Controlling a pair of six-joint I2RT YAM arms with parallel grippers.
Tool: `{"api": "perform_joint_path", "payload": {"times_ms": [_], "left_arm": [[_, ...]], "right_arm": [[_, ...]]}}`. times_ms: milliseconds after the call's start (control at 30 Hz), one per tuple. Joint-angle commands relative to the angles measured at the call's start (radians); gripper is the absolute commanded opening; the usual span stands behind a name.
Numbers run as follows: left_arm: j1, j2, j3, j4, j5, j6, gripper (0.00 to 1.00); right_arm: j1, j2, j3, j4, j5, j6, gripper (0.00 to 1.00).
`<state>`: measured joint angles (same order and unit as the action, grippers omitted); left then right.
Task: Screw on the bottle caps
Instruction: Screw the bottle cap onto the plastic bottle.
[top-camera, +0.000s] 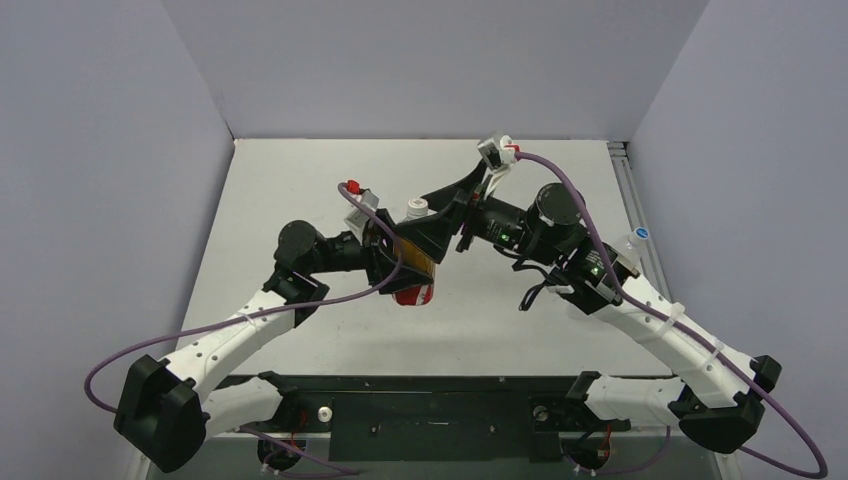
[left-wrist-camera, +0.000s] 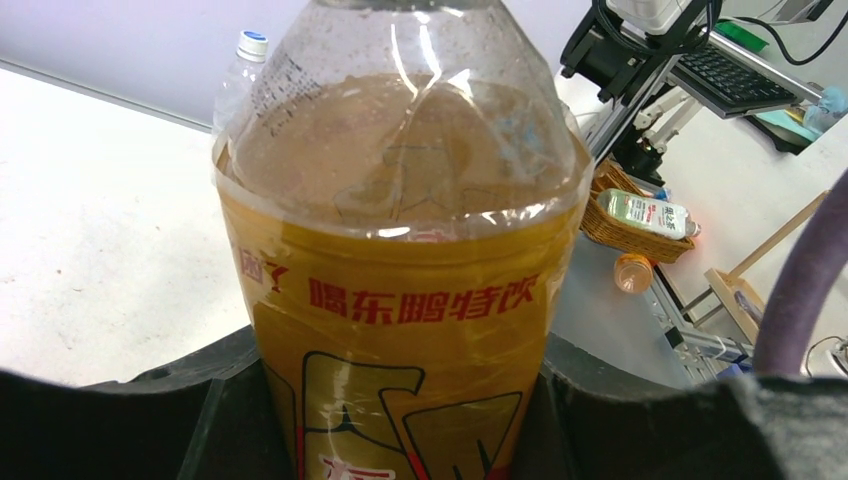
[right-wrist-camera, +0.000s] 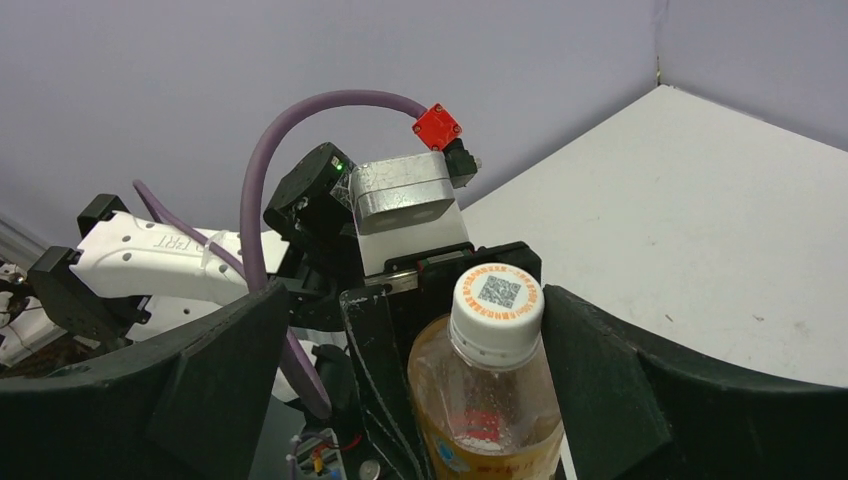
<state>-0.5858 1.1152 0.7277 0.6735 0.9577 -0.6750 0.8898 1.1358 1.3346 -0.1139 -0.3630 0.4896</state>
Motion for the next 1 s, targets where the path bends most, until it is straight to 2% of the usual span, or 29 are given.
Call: {"api": "perform_joint_path", "payload": {"times_ms": [0,233,300,367,500,767,967], "left_arm": [[0.045,0.019,-0.007,0.026,-0.038,-0.048,0.0],[0.083,-0.016,-0.001,0.026,0.012,-0.042,0.0],[0.076,-0.033,-0.001,0.074,0.045,-0.063,0.0],[0.059,-0.044,0.0,0.122,0.073,-0.078,0.0],[0.025,-0.047,0.019,0.103,0.104,-0.07,0.0],[-0.033,0.005,0.04,0.097,0.112,-0.072,0.0],[0.0,0.076,0.049,0.123,0.074,-0.138,0.0]], "right_arm": [[0.012,-0.079,-0.001,0.05,-0.015,-0.012,0.89],[-0.001,-0.152,-0.025,0.001,0.027,-0.032,0.9],[-0.015,-0.149,-0.019,-0.015,0.032,-0.037,0.9],[-0.023,-0.123,-0.007,-0.025,0.034,-0.04,0.9],[-0.028,-0.054,0.043,-0.036,0.03,-0.045,0.9],[-0.018,0.062,0.129,-0.017,-0.083,-0.026,0.9],[0.002,0.031,0.108,-0.037,-0.082,-0.036,0.9]]}}
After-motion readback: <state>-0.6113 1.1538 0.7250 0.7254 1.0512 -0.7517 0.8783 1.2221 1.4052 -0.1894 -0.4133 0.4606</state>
